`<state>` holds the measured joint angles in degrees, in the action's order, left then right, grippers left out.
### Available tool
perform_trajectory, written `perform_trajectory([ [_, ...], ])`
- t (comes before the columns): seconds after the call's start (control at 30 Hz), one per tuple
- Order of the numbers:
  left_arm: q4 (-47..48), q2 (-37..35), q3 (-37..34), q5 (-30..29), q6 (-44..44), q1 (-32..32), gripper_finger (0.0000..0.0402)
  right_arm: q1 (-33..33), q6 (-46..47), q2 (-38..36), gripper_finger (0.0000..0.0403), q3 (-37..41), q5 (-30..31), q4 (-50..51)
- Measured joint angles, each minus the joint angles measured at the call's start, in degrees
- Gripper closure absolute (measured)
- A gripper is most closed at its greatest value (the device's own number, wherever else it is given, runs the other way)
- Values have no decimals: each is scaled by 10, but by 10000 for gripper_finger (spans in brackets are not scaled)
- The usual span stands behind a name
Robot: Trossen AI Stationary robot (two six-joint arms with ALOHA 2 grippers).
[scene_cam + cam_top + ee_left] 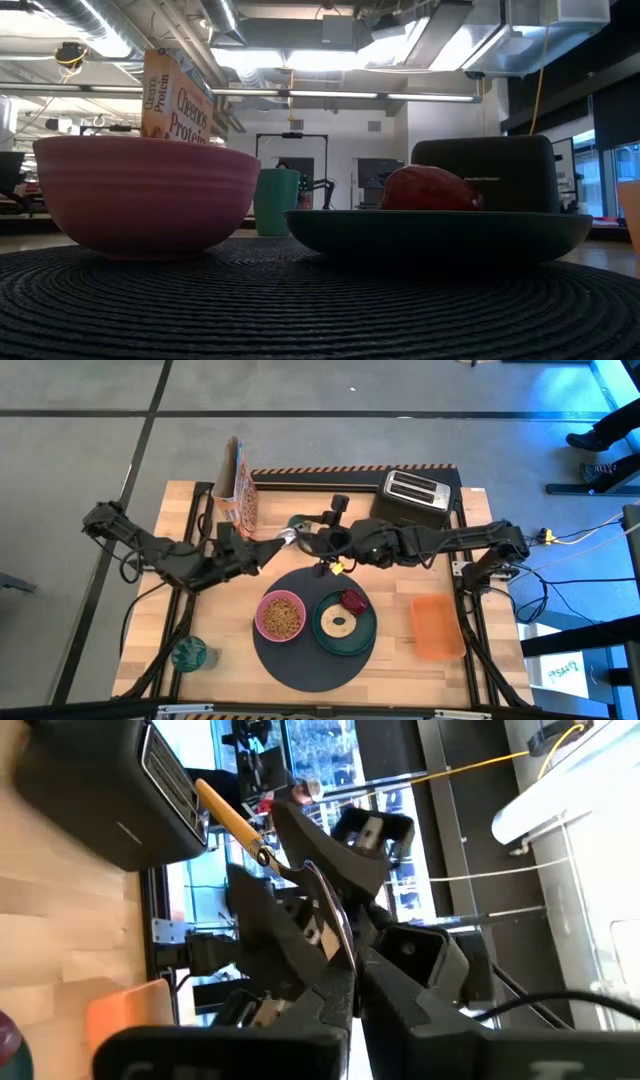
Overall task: Arrange a breakfast setting
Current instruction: Put the yellow spoon on the left side of the blue placemat
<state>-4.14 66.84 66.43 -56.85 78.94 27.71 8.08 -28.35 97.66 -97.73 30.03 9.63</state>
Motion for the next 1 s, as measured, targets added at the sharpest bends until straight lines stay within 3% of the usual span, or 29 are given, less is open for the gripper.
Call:
perform_trajectory([
  [0.33,1,0,0,4,4,-15,394,17,-19,0,392,0,38,10],
  [0.63,-3,0,0,6,-37,-35,375,17,-6,0,399,0,53,11],
  [0.77,-39,0,0,10,-83,-45,337,17,31,0,403,0,54,10],
  [1.0,-135,0,0,97,-223,-53,251,10,97,-23,403,-1,52,9],
])
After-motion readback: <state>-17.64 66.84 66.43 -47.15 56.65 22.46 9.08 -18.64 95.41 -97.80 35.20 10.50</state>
